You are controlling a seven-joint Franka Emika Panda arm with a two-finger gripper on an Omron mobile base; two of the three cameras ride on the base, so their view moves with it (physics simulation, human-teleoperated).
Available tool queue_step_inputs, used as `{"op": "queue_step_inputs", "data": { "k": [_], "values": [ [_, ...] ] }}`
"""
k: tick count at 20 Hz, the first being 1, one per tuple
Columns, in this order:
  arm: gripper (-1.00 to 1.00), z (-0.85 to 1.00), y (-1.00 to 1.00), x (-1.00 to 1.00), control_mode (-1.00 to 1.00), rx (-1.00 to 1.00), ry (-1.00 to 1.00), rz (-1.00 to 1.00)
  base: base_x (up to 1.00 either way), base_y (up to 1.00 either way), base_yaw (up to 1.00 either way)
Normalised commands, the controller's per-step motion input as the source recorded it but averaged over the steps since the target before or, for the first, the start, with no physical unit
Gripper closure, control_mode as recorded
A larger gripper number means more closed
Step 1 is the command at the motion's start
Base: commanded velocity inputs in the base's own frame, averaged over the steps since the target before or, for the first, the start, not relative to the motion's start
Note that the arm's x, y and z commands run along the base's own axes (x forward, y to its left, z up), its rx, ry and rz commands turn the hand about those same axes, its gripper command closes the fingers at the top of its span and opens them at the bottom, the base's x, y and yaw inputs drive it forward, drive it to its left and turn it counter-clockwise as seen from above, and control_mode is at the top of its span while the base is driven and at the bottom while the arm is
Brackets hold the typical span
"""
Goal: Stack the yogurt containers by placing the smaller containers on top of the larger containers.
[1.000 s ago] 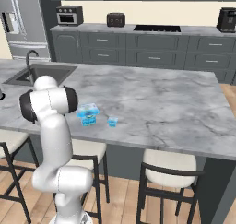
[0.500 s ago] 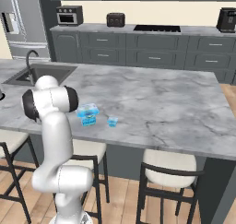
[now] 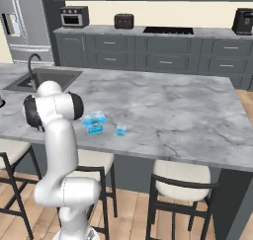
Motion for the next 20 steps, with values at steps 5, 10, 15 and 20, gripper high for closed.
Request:
{"op": "queue_step_inputs", "data": {
  "k": [5,10,15,20],
  "values": [
    [1.00,-0.01,0.00,0.00,-1.00,0.00,0.00,0.00,0.00,0.00,0.00],
    [1.00,0.17,-0.01,-0.08,-1.00,0.00,-0.08,0.00,0.00,0.00,0.00],
    [1.00,0.62,0.00,-0.17,-1.00,0.00,-0.15,0.00,0.00,0.00,0.00],
    [1.00,0.73,-0.04,-0.22,-1.00,-0.01,-0.17,-0.02,0.00,0.00,0.00]
  ]
}}
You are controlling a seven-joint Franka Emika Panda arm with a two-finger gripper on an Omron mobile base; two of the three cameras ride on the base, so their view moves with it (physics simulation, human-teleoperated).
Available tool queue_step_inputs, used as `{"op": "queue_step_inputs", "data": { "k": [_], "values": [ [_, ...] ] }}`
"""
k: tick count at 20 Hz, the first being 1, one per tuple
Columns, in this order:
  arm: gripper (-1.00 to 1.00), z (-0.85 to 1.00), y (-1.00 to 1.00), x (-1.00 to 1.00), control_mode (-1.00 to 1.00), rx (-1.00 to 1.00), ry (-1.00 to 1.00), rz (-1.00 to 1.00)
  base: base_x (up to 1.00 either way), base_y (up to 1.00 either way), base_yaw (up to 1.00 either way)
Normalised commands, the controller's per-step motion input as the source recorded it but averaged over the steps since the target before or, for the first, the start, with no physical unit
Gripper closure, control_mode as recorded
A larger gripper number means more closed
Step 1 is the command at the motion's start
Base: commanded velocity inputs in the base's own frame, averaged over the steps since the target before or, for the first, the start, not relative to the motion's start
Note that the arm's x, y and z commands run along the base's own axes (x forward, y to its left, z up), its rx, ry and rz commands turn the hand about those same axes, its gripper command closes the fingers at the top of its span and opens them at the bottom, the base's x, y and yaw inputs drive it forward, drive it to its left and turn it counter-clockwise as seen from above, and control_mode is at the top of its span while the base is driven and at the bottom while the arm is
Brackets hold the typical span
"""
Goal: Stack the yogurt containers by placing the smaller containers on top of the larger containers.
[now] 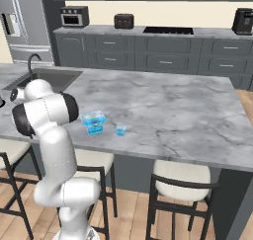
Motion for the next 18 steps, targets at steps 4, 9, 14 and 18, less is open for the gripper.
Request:
{"op": "queue_step_inputs", "data": {
  "k": [4,9,14,18],
  "values": [
    [1.00,0.71,-0.19,-0.19,-1.00,-0.02,-0.16,-0.03,0.00,0.00,0.00],
    [1.00,0.59,-0.34,-0.16,-1.00,-0.03,-0.12,-0.01,0.00,0.00,0.00],
    [1.00,0.40,-0.53,-0.19,-1.00,-0.02,-0.08,-0.02,0.00,0.00,0.00],
    [1.00,0.18,-0.70,-0.18,-1.00,0.00,-0.03,-0.03,0.00,0.00,0.00]
  ]
}}
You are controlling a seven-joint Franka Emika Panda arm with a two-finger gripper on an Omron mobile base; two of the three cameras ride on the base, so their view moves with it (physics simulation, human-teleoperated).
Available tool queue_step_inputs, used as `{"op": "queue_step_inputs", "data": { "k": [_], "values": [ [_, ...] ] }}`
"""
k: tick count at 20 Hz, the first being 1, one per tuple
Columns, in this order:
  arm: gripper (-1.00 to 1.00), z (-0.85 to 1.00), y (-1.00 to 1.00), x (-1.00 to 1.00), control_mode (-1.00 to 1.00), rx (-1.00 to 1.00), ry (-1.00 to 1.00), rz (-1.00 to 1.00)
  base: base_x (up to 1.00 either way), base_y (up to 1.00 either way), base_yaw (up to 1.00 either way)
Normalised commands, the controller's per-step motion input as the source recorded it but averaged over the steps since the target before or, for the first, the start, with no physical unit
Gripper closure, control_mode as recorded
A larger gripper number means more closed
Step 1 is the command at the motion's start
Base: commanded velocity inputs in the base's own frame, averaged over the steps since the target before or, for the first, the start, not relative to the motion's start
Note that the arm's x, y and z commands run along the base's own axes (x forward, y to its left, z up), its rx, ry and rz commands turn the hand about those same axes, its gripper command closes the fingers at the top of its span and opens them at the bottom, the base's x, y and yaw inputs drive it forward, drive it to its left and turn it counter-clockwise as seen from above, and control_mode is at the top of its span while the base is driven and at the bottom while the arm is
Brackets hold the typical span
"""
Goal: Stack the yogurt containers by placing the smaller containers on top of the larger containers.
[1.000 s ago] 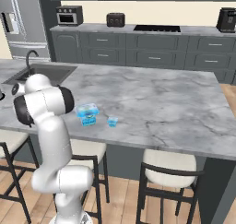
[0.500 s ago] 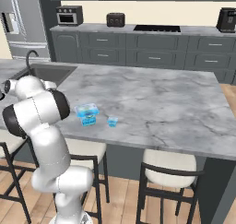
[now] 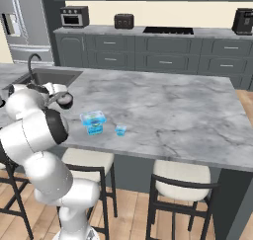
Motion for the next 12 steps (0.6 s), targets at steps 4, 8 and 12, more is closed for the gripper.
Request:
{"op": "queue_step_inputs", "data": {
  "k": [4,8,12],
  "values": [
    [1.00,0.17,-0.71,-0.11,-1.00,0.01,0.00,-0.01,0.00,0.00,0.00],
    [1.00,0.18,-0.67,-0.10,-1.00,0.03,0.00,-0.01,0.00,0.00,0.00],
    [1.00,0.17,-0.53,-0.10,-1.00,0.07,-0.01,0.00,0.00,0.00,0.00]
  ]
}}
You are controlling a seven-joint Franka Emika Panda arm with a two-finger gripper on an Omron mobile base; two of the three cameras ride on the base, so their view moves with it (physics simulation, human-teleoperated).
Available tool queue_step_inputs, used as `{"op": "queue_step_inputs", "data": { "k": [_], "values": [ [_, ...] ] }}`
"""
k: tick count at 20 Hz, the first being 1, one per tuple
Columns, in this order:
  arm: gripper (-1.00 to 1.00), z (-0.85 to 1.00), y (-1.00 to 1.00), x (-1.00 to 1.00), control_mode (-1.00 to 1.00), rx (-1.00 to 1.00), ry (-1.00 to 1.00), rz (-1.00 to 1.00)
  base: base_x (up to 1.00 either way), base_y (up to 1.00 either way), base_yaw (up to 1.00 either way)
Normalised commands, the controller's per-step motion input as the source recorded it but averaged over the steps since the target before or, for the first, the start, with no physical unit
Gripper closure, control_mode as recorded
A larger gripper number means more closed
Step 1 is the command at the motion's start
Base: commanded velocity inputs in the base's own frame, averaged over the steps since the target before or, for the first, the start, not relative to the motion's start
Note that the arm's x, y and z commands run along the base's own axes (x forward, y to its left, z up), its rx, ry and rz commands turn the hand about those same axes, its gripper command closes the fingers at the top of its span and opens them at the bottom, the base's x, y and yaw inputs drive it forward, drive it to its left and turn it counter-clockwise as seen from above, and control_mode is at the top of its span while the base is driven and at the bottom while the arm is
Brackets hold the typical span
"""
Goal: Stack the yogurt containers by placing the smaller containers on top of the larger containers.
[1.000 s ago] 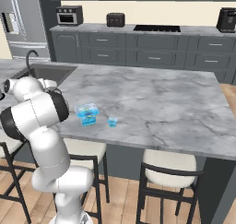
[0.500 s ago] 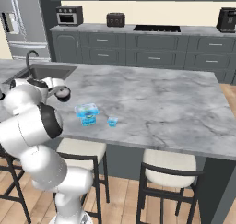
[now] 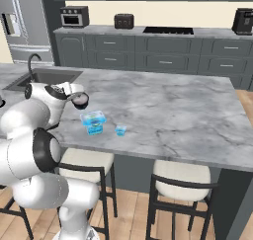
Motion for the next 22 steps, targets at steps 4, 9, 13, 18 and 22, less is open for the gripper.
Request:
{"op": "queue_step_inputs", "data": {
  "k": [4,9,13,18,22],
  "values": [
    [1.00,0.03,-0.07,-0.01,-1.00,0.01,-0.02,0.00,0.00,0.00,0.00],
    [1.00,-0.02,0.00,0.00,-1.00,-0.01,0.01,0.00,0.00,0.00,0.00],
    [1.00,-0.10,0.00,0.00,-1.00,-0.05,0.07,0.00,0.00,0.00,0.00],
    [1.00,-0.13,0.00,0.01,-1.00,-0.07,0.10,0.00,0.00,0.00,0.00],
    [1.00,-0.17,0.00,0.00,-1.00,-0.08,0.10,0.00,0.00,0.00,0.00]
  ]
}}
